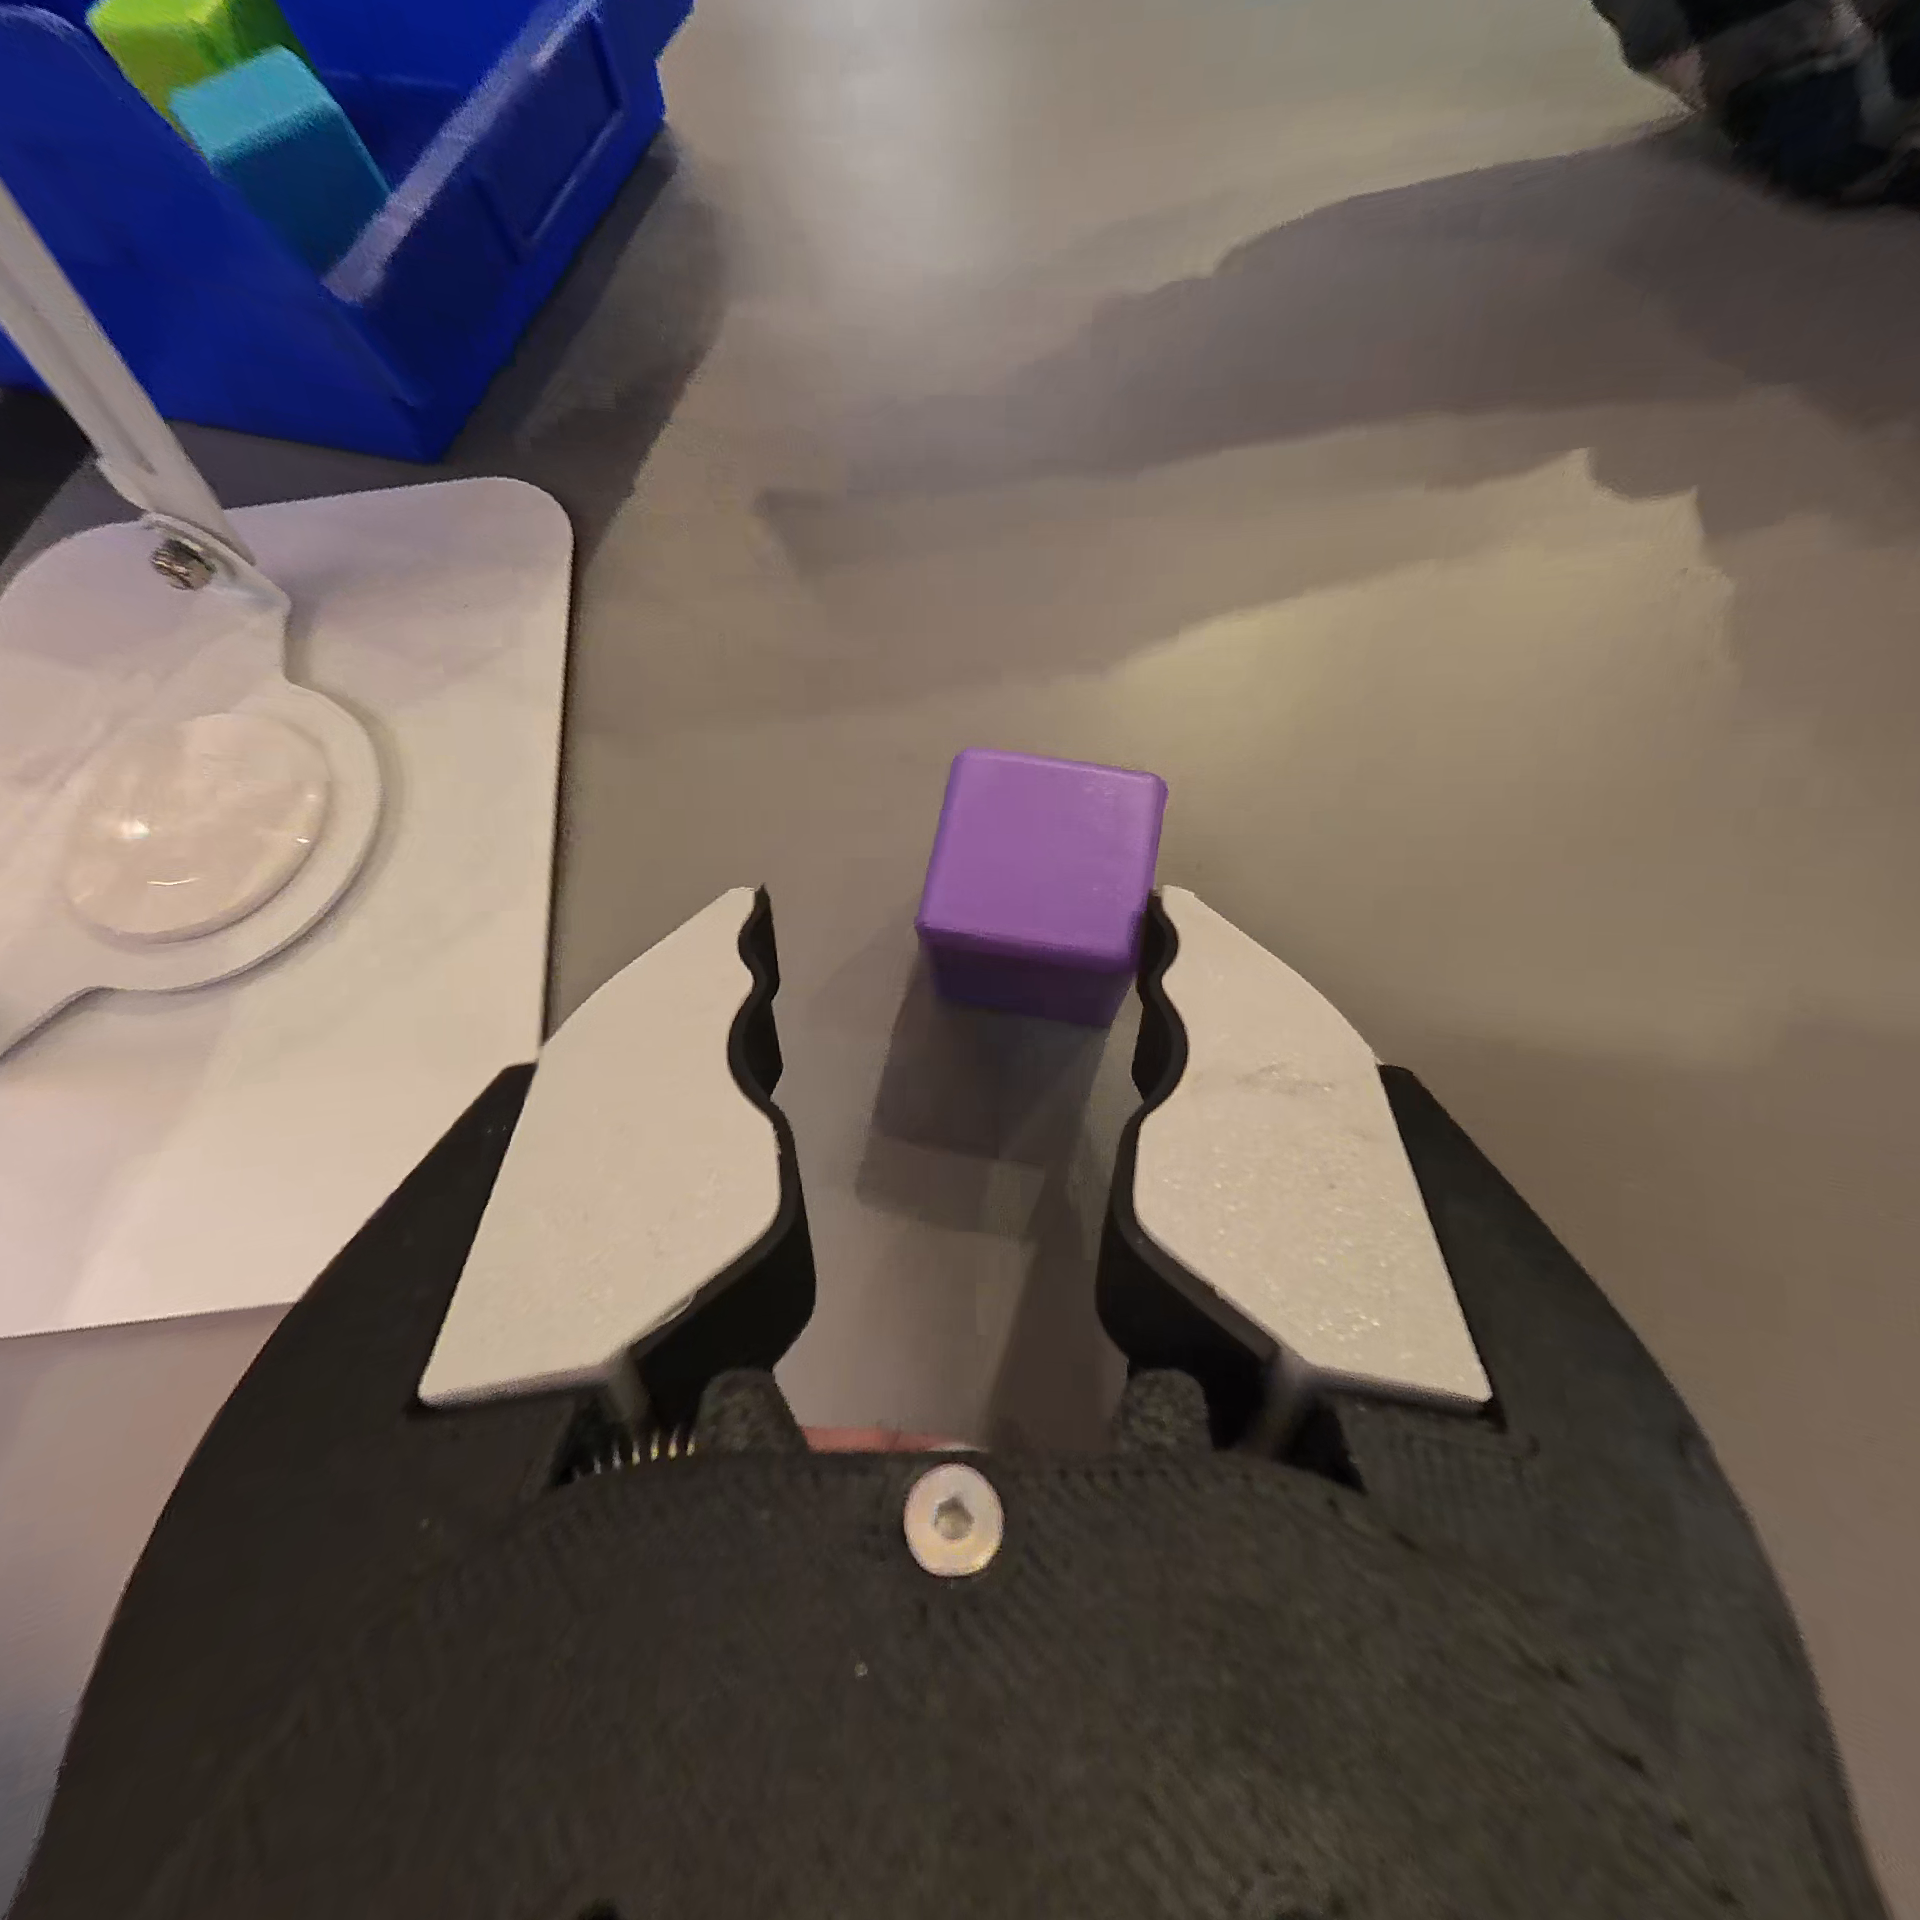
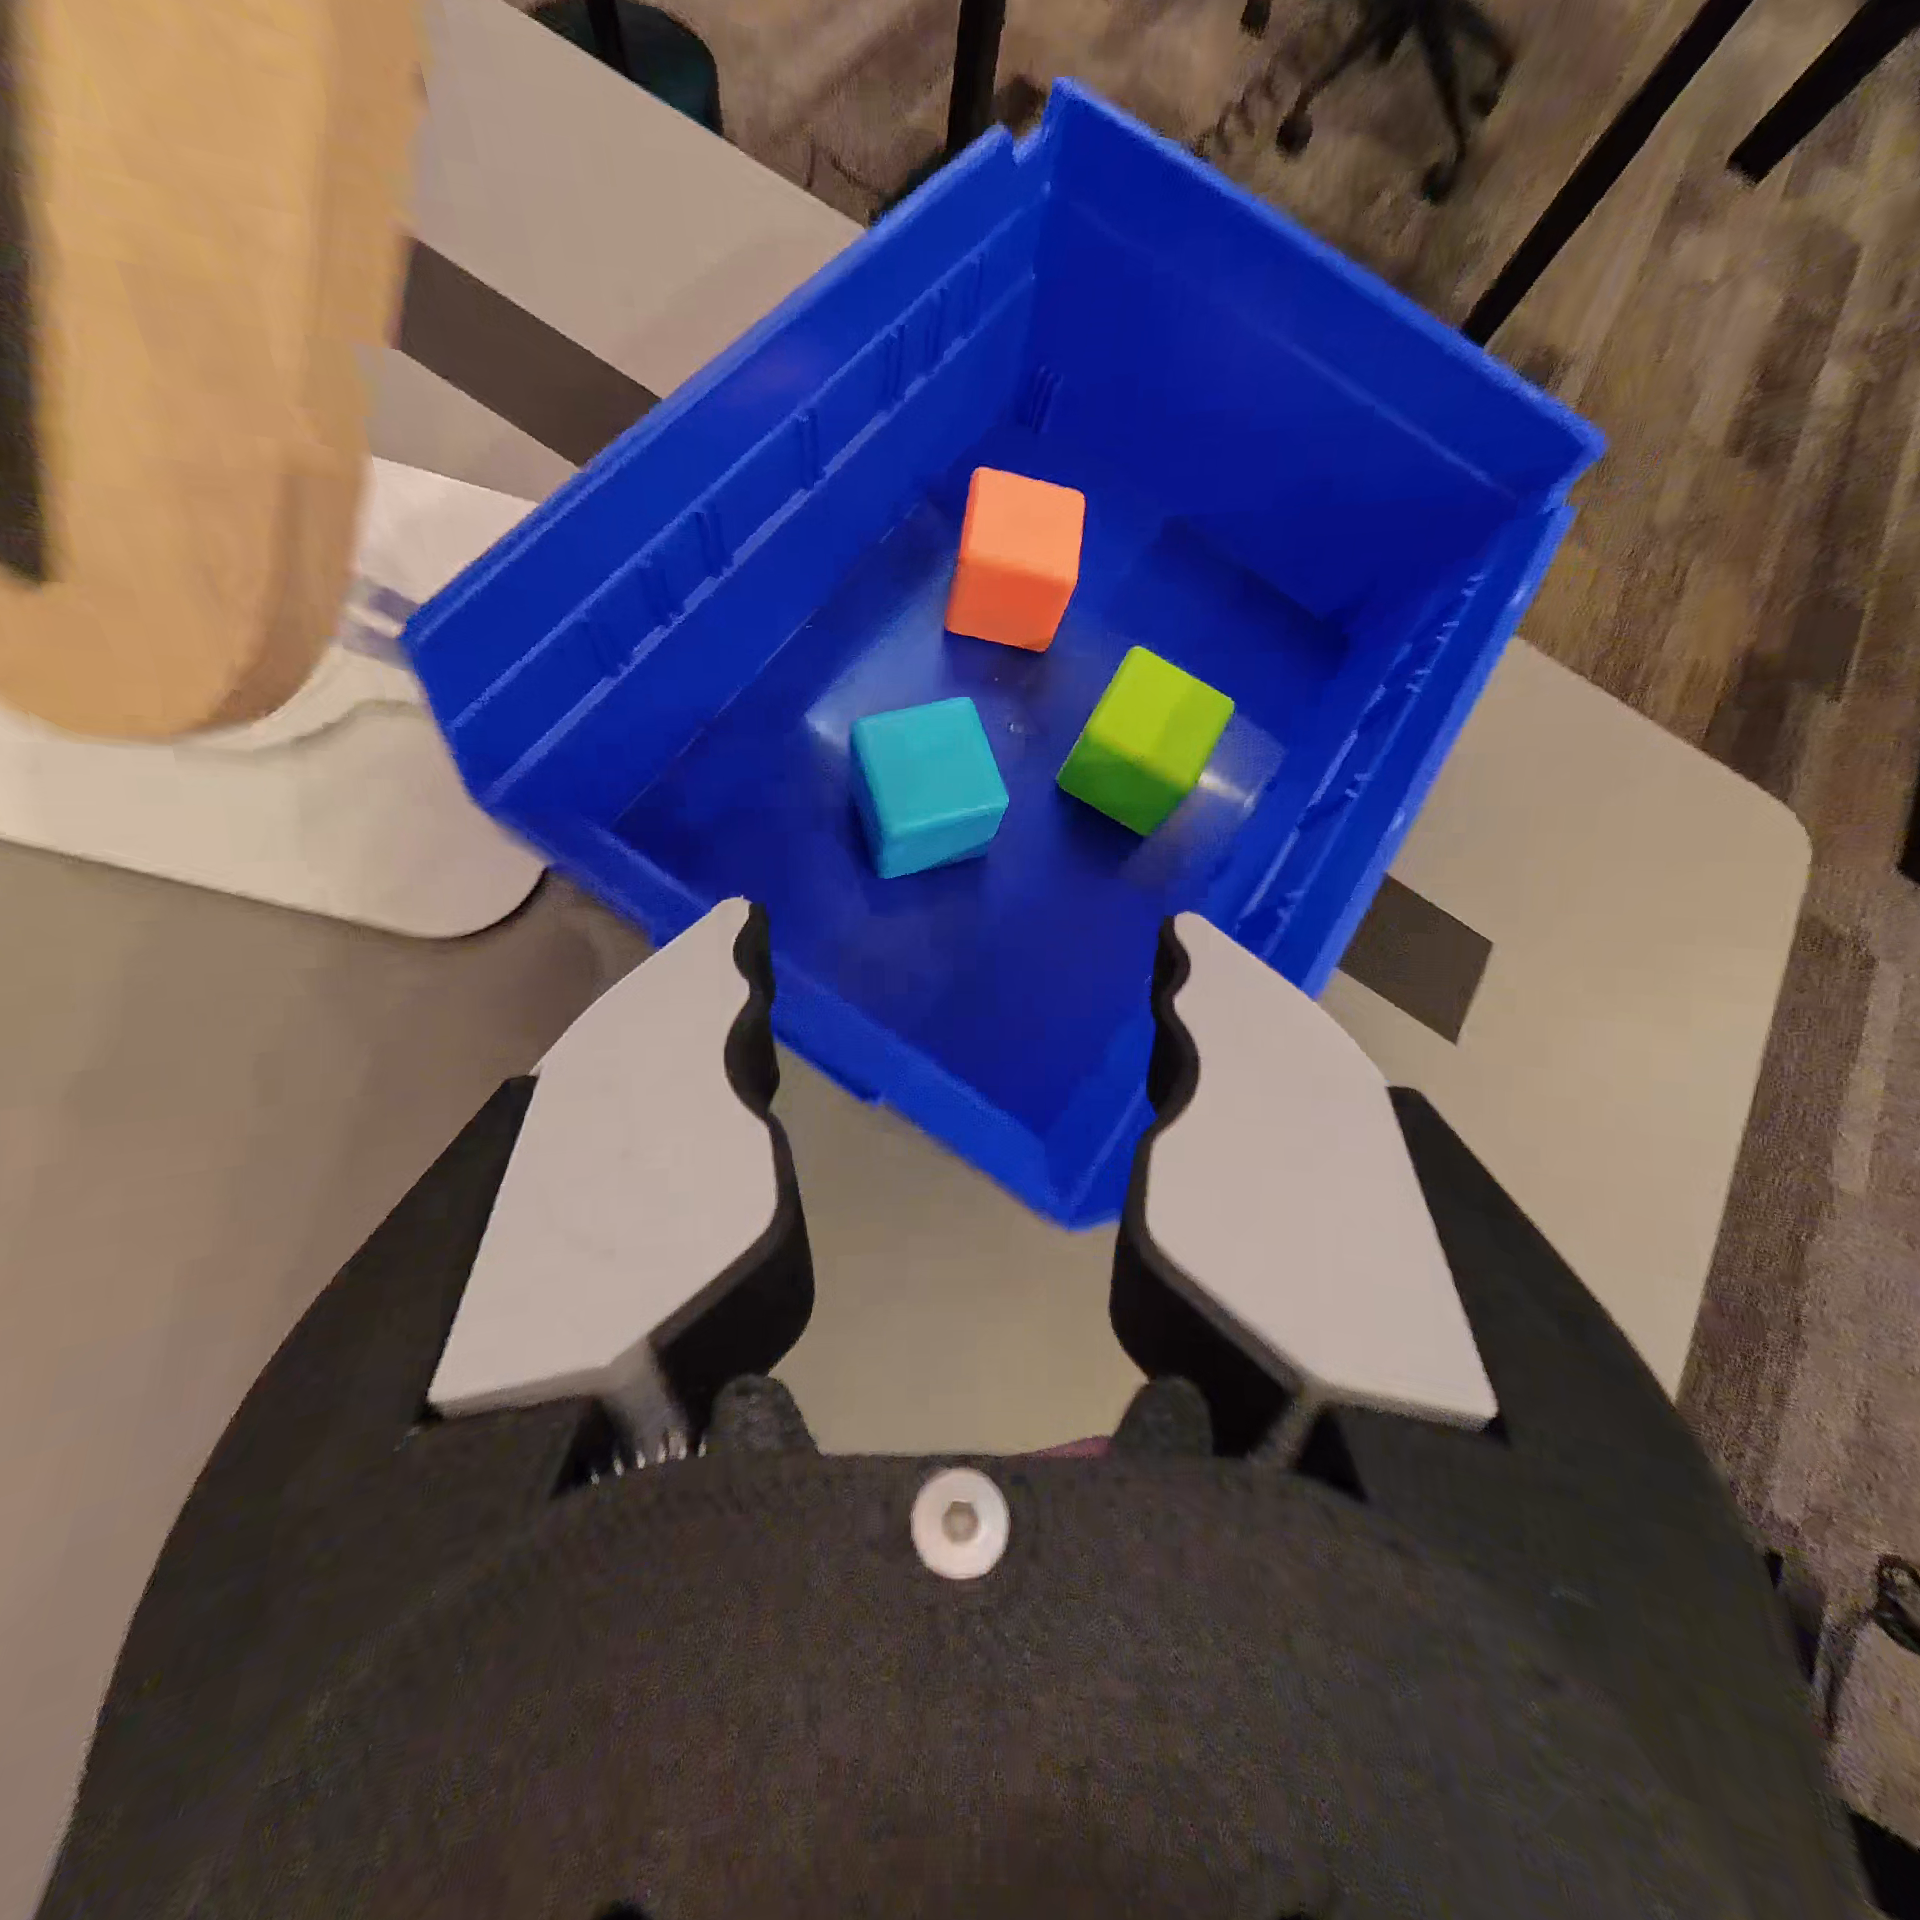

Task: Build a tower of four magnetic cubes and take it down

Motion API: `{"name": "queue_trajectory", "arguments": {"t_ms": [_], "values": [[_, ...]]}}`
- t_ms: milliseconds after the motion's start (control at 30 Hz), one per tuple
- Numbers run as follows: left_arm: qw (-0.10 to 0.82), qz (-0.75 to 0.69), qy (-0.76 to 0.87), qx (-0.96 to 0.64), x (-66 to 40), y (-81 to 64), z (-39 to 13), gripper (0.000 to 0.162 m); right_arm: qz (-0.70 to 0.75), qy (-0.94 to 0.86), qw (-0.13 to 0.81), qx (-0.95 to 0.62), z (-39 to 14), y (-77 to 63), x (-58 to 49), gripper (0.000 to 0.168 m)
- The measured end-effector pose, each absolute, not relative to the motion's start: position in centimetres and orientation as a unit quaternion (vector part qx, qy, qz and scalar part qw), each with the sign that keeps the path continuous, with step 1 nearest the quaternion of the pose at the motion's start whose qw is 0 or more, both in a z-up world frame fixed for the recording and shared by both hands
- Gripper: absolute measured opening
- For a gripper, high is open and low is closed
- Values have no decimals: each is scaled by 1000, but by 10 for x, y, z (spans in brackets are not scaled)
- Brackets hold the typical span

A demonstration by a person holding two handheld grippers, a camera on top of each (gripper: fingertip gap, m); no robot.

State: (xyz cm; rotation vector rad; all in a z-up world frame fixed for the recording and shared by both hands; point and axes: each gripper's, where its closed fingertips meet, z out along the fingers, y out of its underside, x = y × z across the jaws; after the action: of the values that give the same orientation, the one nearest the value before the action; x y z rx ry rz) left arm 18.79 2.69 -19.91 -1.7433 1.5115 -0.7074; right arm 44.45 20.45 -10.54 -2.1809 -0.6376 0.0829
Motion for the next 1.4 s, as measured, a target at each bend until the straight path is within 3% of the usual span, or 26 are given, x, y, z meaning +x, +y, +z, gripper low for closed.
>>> {"name": "queue_trajectory", "arguments": {"t_ms": [167, 400, 533, 633, 1400], "values": [[381, -281, 568, -673, 180, 38, -190, 43, 64, -304, 460, -832, -99, 146, 420, 69], [413, -297, 540, -670, 164, 47, -167, 42, 152, -412, 443, -781, -118, 74, 341, 71], [431, -297, 527, -669, 155, 52, -161, 24, 178, -473, 424, -751, -131, 47, 293, 72], [438, -292, 526, -668, 150, 55, -161, 0, 193, -499, 417, -735, -138, 34, 267, 72], [466, -283, 510, -665, 150, 63, -166, 0, 223, -538, 402, -706, -188, 19, 215, 73]]}}
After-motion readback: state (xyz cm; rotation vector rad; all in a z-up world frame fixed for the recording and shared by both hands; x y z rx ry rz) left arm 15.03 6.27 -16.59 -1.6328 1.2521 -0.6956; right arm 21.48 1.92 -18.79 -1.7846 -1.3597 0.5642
